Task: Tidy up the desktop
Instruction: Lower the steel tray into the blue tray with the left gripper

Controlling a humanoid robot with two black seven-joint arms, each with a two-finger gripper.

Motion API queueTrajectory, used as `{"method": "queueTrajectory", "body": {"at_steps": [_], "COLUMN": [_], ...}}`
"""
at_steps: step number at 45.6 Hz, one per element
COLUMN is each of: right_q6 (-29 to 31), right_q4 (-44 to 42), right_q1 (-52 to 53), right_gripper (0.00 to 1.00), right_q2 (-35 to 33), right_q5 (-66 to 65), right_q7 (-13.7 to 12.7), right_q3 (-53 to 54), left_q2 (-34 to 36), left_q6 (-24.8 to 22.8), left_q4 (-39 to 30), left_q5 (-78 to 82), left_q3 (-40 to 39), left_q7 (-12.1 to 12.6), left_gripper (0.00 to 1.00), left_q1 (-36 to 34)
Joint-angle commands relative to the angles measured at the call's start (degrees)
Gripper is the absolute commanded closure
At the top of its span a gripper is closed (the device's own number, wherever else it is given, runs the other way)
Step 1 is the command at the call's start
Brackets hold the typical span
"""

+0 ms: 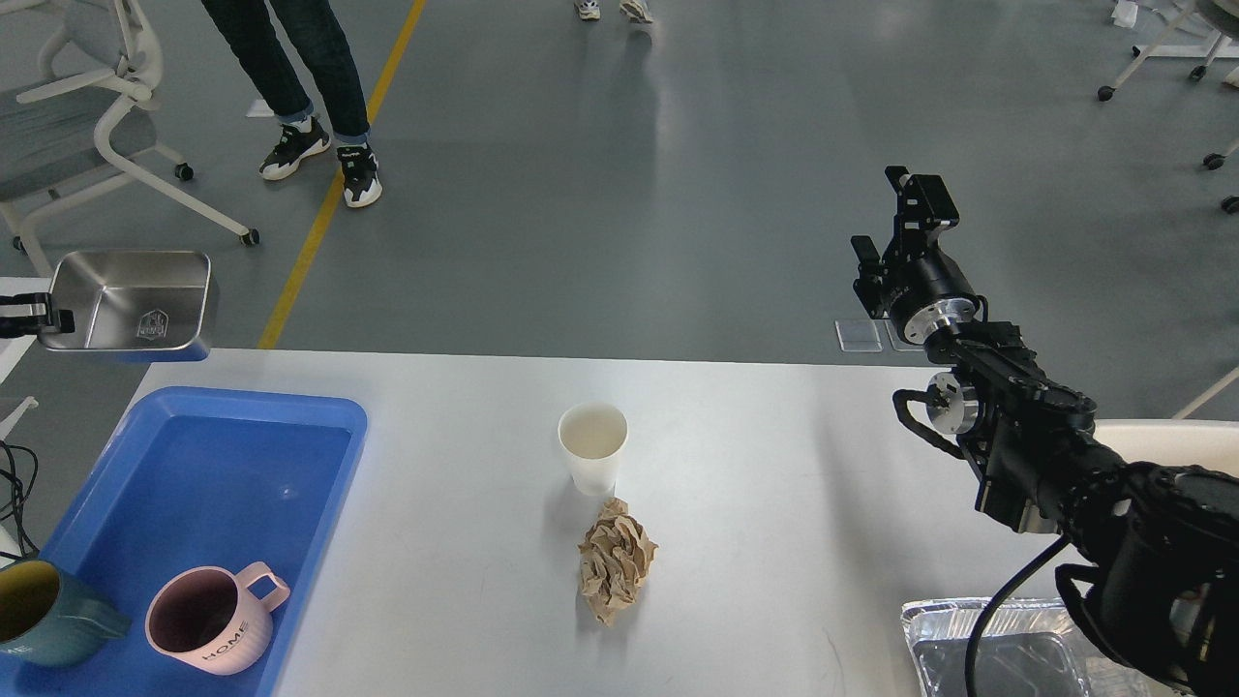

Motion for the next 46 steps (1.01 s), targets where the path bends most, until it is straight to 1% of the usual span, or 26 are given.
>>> {"method": "queueTrajectory", "body": {"at_steps": [1,5,11,16,23,34,46], "right_q6": [0.03,0.03,0.03,0.03,0.03,0.03,0.03], "right_q4": [0.0,0.0,0.0,0.0,0.0,0.0,0.0], "right_q1": [-0.25,-0.25,-0.43,-0.6,-0.95,-0.87,-0.87], "right_gripper": [0.0,0.0,0.0,0.0,0.0,0.0,0.0], "right_q2": [-0.05,0.12,0.12,0.12,0.04,0.12,0.3], "right_q5": [-0.06,-0.07,-0.07,-0.07,-0.07,-0.07,-0.07], "right_q7": [0.01,0.01,0.01,0.01,0.01,0.01,0.01], "right_q3": [-0.01,-0.01,-0.01,-0.01,-0.01,-0.01,-0.01], "left_q2": [-2.22,-5.21,-8.47,-11.1,-12.95,-16.64,-19.37], "left_q6": [3.18,4.94,7.49,8.63,10.21,11.71,13.38], "left_q4": [2.05,4.95,6.97,7.85,9.7,13.83,15.59], "left_q5": [-1.47,-2.35,-2.44,-2.7,-3.05,-3.05,-3.05], "left_q3": [0.01,0.09,0.09,0.09,0.01,0.09,0.09], "left_q7": [0.01,-0.17,-0.26,-0.08,-0.08,0.01,0.36], "left_gripper": [1.0,1.0,1.0,1.0,1.0,1.0,1.0], "left_q1": [4.42,7.41,10.75,12.43,15.06,16.65,18.58]}}
